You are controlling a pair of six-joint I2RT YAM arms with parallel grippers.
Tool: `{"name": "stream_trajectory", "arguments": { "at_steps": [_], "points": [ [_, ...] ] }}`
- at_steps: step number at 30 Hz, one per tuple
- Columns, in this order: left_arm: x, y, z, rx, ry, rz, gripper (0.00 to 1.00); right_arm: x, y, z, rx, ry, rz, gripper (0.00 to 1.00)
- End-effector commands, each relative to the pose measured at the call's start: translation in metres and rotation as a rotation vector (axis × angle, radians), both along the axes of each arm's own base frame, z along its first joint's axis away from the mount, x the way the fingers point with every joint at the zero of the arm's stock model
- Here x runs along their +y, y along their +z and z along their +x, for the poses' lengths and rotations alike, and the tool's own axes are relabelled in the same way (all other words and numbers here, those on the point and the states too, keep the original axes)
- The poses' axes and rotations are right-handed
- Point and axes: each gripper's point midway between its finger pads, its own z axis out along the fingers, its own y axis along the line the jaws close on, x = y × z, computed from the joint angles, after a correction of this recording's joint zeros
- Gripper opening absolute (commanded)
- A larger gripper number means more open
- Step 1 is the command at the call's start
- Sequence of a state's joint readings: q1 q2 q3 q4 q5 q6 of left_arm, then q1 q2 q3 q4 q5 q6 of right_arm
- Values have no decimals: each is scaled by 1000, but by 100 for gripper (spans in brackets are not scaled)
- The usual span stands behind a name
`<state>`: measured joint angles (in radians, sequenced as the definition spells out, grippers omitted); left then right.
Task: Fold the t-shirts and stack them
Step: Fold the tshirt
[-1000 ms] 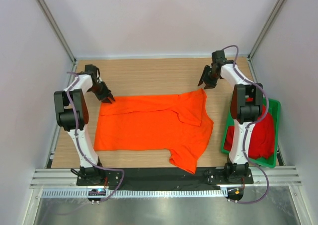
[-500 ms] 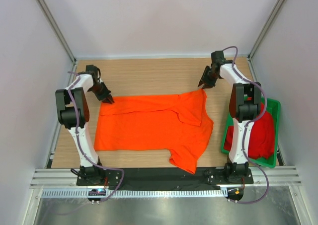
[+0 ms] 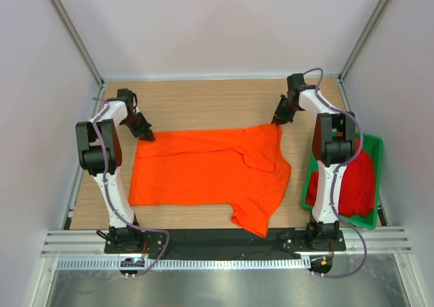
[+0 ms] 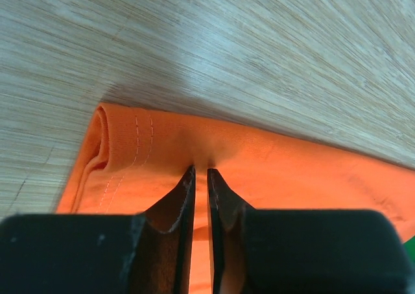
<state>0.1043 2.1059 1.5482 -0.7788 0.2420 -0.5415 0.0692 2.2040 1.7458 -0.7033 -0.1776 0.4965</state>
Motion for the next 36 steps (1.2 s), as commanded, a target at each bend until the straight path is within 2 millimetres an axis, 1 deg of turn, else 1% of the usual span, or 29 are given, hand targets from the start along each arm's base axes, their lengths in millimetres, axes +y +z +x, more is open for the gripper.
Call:
{"name": "stream_trajectory", "arguments": {
  "at_steps": [1, 3, 5, 8, 10, 12, 14, 16, 19, 20, 21, 22, 23, 24, 25, 26, 27, 28, 29, 30, 31, 32, 33, 34, 35, 36],
  "points": [
    [5, -3, 1, 11, -4, 29, 13, -10, 12, 12, -55, -39, -28, 12],
    [9, -6, -1, 23, 2, 39, 13, -23, 18, 14, -73, -78, -76, 1],
    [11, -12, -4, 35, 8, 45, 13, -34, 22, 13, -83, -121, -99, 1],
    [13, -17, -8, 45, 11, 45, 12, -38, 27, 14, -106, -161, -100, 1],
    [14, -18, -7, 44, 13, 49, 12, -41, 21, 8, -93, -188, -110, 1],
    [15, -19, -6, 41, 12, 51, 11, -52, 16, 2, -81, -221, -166, 1],
    [15, -17, -4, 34, 16, 49, 11, -51, 12, -1, -80, -217, -156, 1],
    [15, -14, -2, 26, 18, 48, 11, -49, 9, -2, -73, -209, -147, 1],
    [14, -2, 2, 3, 18, 43, 13, -45, 6, 2, -71, -182, -135, 1],
    [14, 11, 8, -32, 17, 46, 15, -46, 10, 6, -85, -172, -139, 1],
    [15, 17, 10, -42, 22, 47, 19, -46, 8, 6, -74, -163, -145, 2],
    [15, 25, 11, -55, 21, 49, 21, -46, 11, 7, -75, -158, -148, 3],
    [15, 36, 13, -78, 21, 50, 23, -46, 18, 13, -91, -145, -151, 4],
    [16, 46, 15, -99, 22, 55, 27, -48, 19, 8, -62, -143, -163, 7],
    [16, 51, 14, -102, 21, 56, 28, -51, 16, 7, -38, -140, -184, 14],
    [16, 63, 13, -128, 21, 59, 30, -52, 30, 15, -61, -124, -195, 16],
    [15, 66, 9, -128, 19, 61, 30, -54, 31, 8, -25, -117, -211, 19],
    [15, 70, 8, -139, 19, 58, 31, -57, 35, 9, -27, -114, -227, 23],
    [13, 72, 5, -143, 17, 55, 31, -59, 44, 8, -28, -111, -239, 25],
    [10, 74, -4, -140, 13, 43, 31, -61, 49, 8, -34, -96, -254, 27],
    [8, 74, -10, -138, 13, 38, 31, -64, 58, 8, -48, -96, -274, 30],
    [6, 74, -13, -143, 11, 31, 31, -66, 62, 3, -39, -89, -282, 31],
    [4, 80, -17, -160, 13, 25, 31, -67, 67, 0, -40, -81, -290, 32],
    [0, 70, -30, -127, 13, 7, 31, -68, 71, -3, -45, -78, -297, 33],
    [-3, 69, -32, -134, 9, 0, 31, -67, 79, -11, -49, -73, -291, 34],
    [-7, 65, -36, -125, 13, -11, 31, -65, 82, -15, -54, -66, -278, 34]
  ]
}}
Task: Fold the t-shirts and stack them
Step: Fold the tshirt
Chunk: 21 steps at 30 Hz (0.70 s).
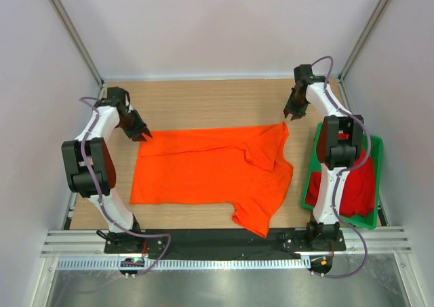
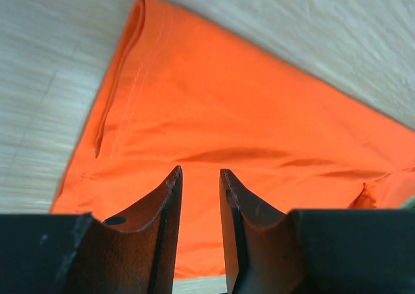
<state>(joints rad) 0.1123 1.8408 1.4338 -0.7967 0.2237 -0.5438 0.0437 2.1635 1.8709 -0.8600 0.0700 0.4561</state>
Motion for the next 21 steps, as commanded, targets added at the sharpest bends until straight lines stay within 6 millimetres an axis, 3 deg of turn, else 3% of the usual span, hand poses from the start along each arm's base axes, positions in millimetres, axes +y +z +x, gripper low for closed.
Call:
{"name": "stream_trajectory", "arguments": {
  "at_steps": [1, 3, 4, 6, 7, 10, 11, 13, 15, 21],
  "points": [
    [-14, -11, -22, 26, -8, -57, 31, -4, 36, -31, -6, 44, -23, 33],
    [-17, -20, -25, 39, -6, -72, 31, 11, 52, -42, -52, 79, 33, 34],
    [-20, -27, -29, 63, -7, -88, 31, 27, 39, -62, -11, 114, 84, 33],
    [-22, -30, -31, 73, -12, -97, 30, 49, 52, -76, -55, 168, 168, 34],
    [-22, -30, -29, 70, -11, -100, 30, 55, 38, -94, -11, 178, 187, 34],
    [-25, -24, -28, 52, -22, -101, 30, 76, 41, -123, -11, 242, 245, 33],
    [-27, -19, -27, 39, -25, -98, 30, 84, 44, -125, -39, 276, 264, 33],
    [-33, -17, -28, 35, -40, -99, 30, 114, 47, -142, -48, 382, 305, 33],
    [-38, -16, -29, 32, -49, -107, 30, 141, 37, -162, -13, 498, 292, 33],
    [-52, -11, -30, 21, -82, -120, 30, 174, 18, -165, 12, 588, 269, 35]
  ]
}}
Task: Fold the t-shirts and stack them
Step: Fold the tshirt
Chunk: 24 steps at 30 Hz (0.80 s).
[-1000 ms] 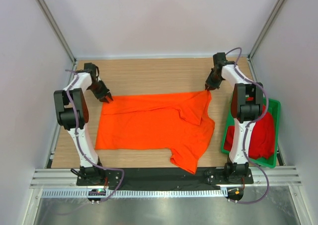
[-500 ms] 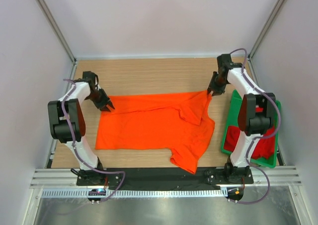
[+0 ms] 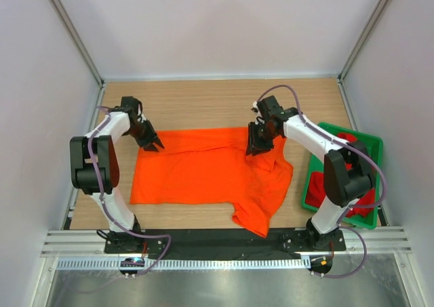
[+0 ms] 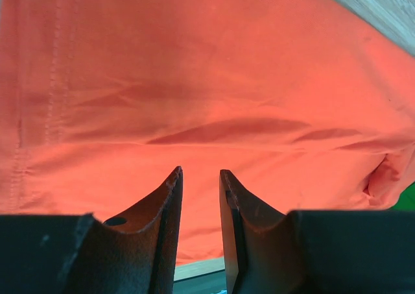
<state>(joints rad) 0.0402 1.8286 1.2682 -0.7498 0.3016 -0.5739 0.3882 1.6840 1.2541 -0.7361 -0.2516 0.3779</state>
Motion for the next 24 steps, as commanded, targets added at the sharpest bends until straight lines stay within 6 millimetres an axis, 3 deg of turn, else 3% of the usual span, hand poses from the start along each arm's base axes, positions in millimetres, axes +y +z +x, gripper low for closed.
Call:
{"name": "stream_trajectory", "arguments": {
  "at_steps": [1, 6, 13, 24],
  "points": [
    [-8, 24, 9, -83, -12, -32, 31, 20, 1, 16, -58, 68, 18, 35],
    [-9, 24, 3, -79, -21, -32, 31, 19, -25, 18, -27, 103, -127, 40],
    [-8, 23, -6, -79, -26, -26, 31, 21, -37, 22, -11, 127, -204, 40],
    [-10, 25, 0, -92, -34, -36, 31, 5, -45, 33, -33, 43, -299, 35]
  ]
}}
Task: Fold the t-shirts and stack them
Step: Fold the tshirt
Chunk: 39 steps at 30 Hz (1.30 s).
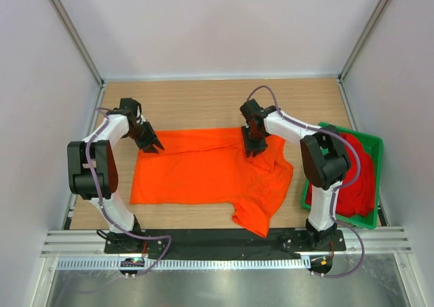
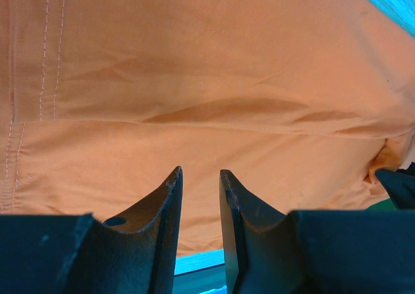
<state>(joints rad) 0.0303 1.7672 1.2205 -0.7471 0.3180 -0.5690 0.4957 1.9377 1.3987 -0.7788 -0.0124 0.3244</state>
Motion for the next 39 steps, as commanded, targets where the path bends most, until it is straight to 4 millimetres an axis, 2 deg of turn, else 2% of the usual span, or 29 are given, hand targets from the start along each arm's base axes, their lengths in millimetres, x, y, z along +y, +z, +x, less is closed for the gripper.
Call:
{"name": "stream_trajectory", "arguments": {
  "at_steps": [1, 2, 5, 6, 10, 11, 13, 16, 21, 23, 24, 28, 32, 33, 38, 39],
  "points": [
    [-3, 15, 12, -69, -16, -21, 31, 0, 11, 13, -60, -36, -10, 34],
    [-3, 15, 13, -71, -18, -22, 31, 2, 10, 13, -62, -37, -1, 32],
    [-3, 13, 14, -63, -16, -22, 31, 2, 9, 14, -59, -51, 10, 19],
    [-3, 13, 14, -62, -16, -22, 31, 2, 11, 15, -67, -57, 12, 11],
    [-3, 12, 13, -59, -19, -20, 31, -8, 19, 25, -88, -117, 41, 2],
    [-3, 11, 10, -53, -17, -21, 31, -15, 21, 32, -101, -143, 49, 2],
    [-3, 8, 8, -50, -14, -22, 30, -12, 21, 31, -73, -146, 118, 2],
    [-4, 5, 5, -41, -19, -24, 30, -19, 16, 38, -48, -155, 160, 5],
    [-3, 6, 7, -41, -23, -26, 30, -37, 8, 54, -36, -171, 141, 12],
    [-4, 6, 7, -39, -26, -27, 30, -45, 9, 62, -43, -178, 114, 14],
    [-4, 6, 7, -38, -28, -25, 30, -45, 10, 64, -44, -174, 103, 19],
    [-4, 6, 6, -37, -34, -24, 30, -49, 26, 74, -76, -156, 75, 25],
    [-4, 6, 5, -34, -38, -23, 31, -54, 39, 64, -69, -154, 52, 26],
    [-4, 5, 5, -32, -38, -23, 30, -54, 48, 61, -84, -148, 56, 26],
    [-5, 4, 8, -28, -40, -33, 30, -59, 57, 29, -61, -149, 35, 27],
    [-5, 4, 9, -30, -39, -35, 30, -62, 51, 16, -34, -155, 27, 26]
  ]
}}
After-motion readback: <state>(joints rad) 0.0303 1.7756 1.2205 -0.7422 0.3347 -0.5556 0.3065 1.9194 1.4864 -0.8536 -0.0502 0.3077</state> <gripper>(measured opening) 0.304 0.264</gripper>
